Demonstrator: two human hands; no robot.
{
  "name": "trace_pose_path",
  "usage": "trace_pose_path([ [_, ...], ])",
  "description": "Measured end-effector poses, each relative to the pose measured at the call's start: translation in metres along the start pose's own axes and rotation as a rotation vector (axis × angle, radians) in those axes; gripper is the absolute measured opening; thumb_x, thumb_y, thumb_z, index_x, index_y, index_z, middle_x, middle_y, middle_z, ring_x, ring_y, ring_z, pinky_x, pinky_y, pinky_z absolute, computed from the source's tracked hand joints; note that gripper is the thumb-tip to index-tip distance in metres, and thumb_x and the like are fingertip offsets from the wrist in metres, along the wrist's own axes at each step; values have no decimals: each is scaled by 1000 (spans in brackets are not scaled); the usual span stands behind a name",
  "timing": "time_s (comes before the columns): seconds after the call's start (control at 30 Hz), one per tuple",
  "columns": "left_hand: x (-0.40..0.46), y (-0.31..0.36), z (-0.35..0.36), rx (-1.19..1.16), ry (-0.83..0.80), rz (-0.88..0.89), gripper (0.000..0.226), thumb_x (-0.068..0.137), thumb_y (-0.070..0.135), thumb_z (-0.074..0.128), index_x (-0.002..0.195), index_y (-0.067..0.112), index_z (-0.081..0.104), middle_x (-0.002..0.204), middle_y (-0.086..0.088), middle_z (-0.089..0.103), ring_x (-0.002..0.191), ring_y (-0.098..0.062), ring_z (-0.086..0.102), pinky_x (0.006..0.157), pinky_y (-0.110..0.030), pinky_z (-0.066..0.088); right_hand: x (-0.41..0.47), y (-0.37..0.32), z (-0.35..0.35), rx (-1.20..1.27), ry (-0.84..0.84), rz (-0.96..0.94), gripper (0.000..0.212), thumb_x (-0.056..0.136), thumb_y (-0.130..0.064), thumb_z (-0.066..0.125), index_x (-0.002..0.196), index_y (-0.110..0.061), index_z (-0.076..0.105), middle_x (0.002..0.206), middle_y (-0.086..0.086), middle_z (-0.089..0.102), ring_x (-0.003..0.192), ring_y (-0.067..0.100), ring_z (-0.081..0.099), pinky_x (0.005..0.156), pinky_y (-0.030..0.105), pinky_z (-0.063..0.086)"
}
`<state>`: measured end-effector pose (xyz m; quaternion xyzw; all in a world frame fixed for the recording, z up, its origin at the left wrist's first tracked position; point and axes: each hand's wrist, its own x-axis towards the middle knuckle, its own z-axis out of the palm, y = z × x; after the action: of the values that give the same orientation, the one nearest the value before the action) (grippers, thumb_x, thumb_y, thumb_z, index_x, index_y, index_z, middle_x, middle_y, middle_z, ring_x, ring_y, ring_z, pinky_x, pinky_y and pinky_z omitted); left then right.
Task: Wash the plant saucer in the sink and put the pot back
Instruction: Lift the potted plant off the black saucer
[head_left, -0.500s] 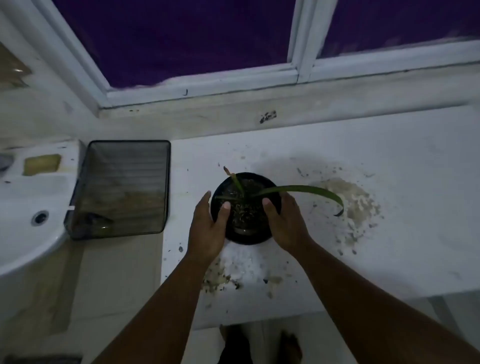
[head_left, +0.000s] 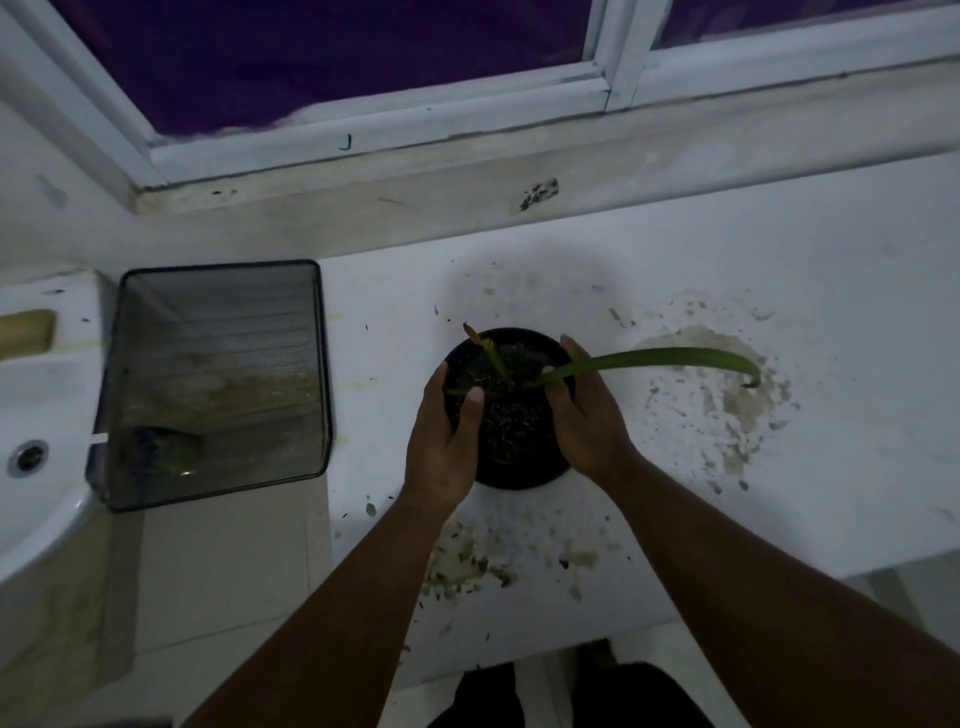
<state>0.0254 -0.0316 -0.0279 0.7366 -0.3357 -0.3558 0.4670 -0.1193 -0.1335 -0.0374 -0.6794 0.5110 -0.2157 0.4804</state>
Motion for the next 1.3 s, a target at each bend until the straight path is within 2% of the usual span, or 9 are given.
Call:
trace_pose_path([
  [0.1, 2, 4, 2, -23, 2, -33, 36, 106, 43, 41, 139, 50, 29, 128, 38, 42, 112, 33, 40, 91, 6, 31, 3, -6, 3, 42, 31, -25, 56, 108, -41, 43, 158, -19, 32, 156, 4, 46, 141, 16, 44, 117, 36, 38],
  [0.17, 3, 5, 5, -48, 19, -49, 35, 107, 43, 42, 138, 51, 28, 126, 41, 39, 110, 35, 39, 88, 7, 32, 4, -4, 5, 77, 48, -51, 52, 108, -38, 45, 155, -17, 37, 144, -1, 55, 130, 10, 51, 107, 23, 46],
  [0.27, 1, 2, 13, -89, 67, -82, 53, 103, 52, 42, 153, 45, 25, 136, 29, 45, 123, 9, 49, 96, -6, 39, 7, 3, 5, 132, 45, -64, 47, 108, -35, 47, 152, -21, 41, 134, -10, 57, 121, 1, 53, 91, 3, 44],
  [0.37, -2, -3, 22, -147, 122, -124, 60, 102, 57, 42, 157, 47, 20, 144, 19, 45, 130, -6, 48, 103, -24, 43, 9, 12, 4, 205, 14, -56, 45, 108, -31, 49, 152, -25, 42, 141, -8, 56, 126, 4, 53, 96, 9, 45],
  [0.43, -2, -4, 25, -152, 159, -115, 56, 102, 56, 43, 155, 48, 25, 142, 20, 48, 127, -2, 51, 100, -19, 45, 9, 18, 3, 253, -7, -55, 45, 108, -28, 50, 152, -27, 41, 145, -8, 54, 130, 3, 52, 101, 17, 46],
  [0.53, 1, -6, 28, -152, 197, -99, 49, 103, 53, 45, 150, 44, 36, 130, 30, 51, 114, 18, 52, 86, -4, 45, 10, 23, 2, 258, -38, -73, 51, 105, -34, 51, 153, -29, 39, 148, -8, 52, 134, 5, 50, 107, 28, 47],
  [0.7, 1, -9, 33, -210, 233, -74, 43, 106, 43, 47, 148, 38, 43, 131, 28, 54, 112, 21, 53, 85, -2, 46, 12, 27, 3, 282, -46, -69, 53, 101, -39, 53, 152, -33, 39, 148, -6, 52, 136, 11, 50, 110, 47, 48],
  [1.03, 4, -11, 44, -297, 332, -76, 35, 107, 39, 48, 142, 40, 52, 132, 22, 60, 119, 6, 58, 94, -15, 51, 14, 27, 10, 394, -15, 27, 45, 100, -47, 55, 145, -40, 47, 144, -9, 54, 134, 12, 52, 109, 49, 48],
  [1.3, 3, -1, 49, -318, 379, -79, 30, 109, 34, 44, 137, 38, 54, 124, 25, 62, 110, 15, 59, 83, -6, 48, 12, 19, 10, 449, -15, 66, 50, 96, -54, 57, 143, -42, 47, 145, -7, 53, 133, 14, 52, 107, 48, 50],
])
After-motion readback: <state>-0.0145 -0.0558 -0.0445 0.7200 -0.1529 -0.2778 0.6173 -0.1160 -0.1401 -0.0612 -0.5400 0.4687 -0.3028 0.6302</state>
